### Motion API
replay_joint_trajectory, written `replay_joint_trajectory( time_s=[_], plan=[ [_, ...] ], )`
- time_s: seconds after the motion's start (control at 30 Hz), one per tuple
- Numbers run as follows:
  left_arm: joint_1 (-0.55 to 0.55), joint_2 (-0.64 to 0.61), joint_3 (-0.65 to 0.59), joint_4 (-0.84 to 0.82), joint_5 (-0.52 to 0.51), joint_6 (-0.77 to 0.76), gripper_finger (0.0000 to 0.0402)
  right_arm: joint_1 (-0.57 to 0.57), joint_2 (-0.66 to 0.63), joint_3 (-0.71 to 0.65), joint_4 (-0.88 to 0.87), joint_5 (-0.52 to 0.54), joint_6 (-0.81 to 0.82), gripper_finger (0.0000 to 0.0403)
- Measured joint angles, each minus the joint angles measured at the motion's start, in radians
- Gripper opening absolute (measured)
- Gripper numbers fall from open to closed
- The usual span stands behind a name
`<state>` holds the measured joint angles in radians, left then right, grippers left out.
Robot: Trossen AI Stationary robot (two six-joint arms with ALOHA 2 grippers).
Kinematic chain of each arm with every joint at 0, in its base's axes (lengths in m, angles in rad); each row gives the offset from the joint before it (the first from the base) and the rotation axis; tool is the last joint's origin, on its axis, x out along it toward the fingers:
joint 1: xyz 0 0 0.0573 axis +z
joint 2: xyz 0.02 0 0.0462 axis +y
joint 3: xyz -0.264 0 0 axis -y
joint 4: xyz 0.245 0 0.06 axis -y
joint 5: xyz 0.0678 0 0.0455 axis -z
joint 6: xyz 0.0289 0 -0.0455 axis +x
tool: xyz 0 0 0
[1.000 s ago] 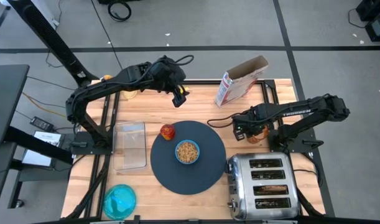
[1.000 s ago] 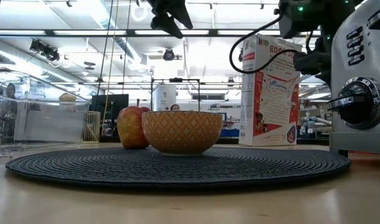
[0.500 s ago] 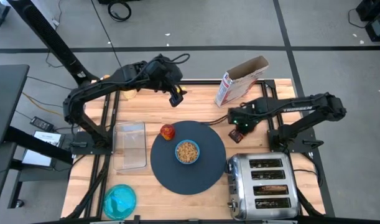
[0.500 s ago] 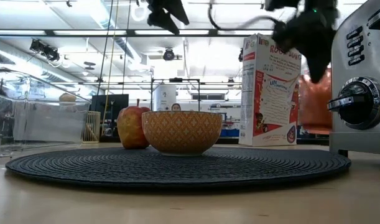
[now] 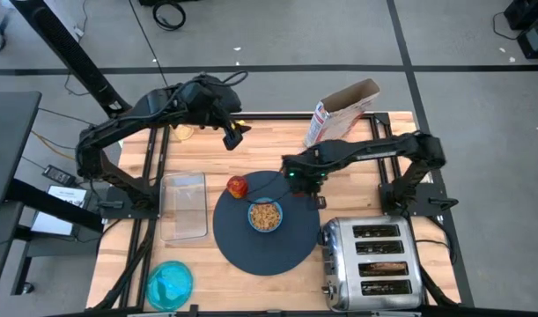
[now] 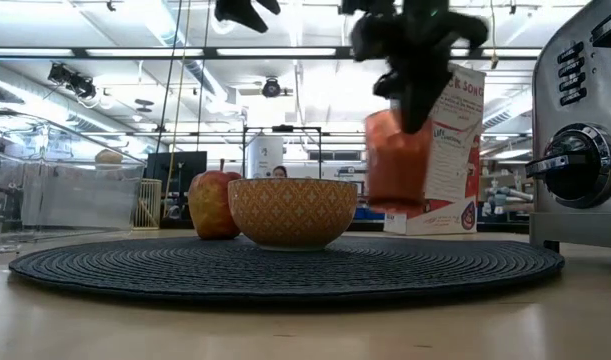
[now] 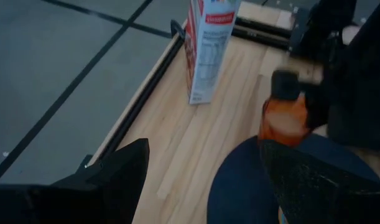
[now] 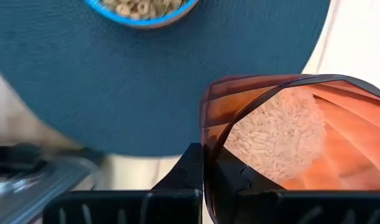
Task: Arrange a breakfast setting
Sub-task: Put the orange cup on top of the dark blue table placemat beside the blue bowl
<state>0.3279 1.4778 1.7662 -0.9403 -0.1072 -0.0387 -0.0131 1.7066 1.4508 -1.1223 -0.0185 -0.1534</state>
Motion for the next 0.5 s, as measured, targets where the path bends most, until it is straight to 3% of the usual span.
replay_joint_trajectory(
  time_s=[0.23, 0.5],
  plan=[
    [0.002, -0.017, 0.001, -0.007, -0.003, 0.002, 0.0314, -0.022, 0.097, 0.022, 0.049, 0.125, -0.18, 0.0012],
    [0.002, -0.016, 0.001, -0.007, -0.003, 0.007, 0.0314, -0.022, 0.124, 0.023, 0.061, 0.122, -0.276, 0.0012]
  ],
)
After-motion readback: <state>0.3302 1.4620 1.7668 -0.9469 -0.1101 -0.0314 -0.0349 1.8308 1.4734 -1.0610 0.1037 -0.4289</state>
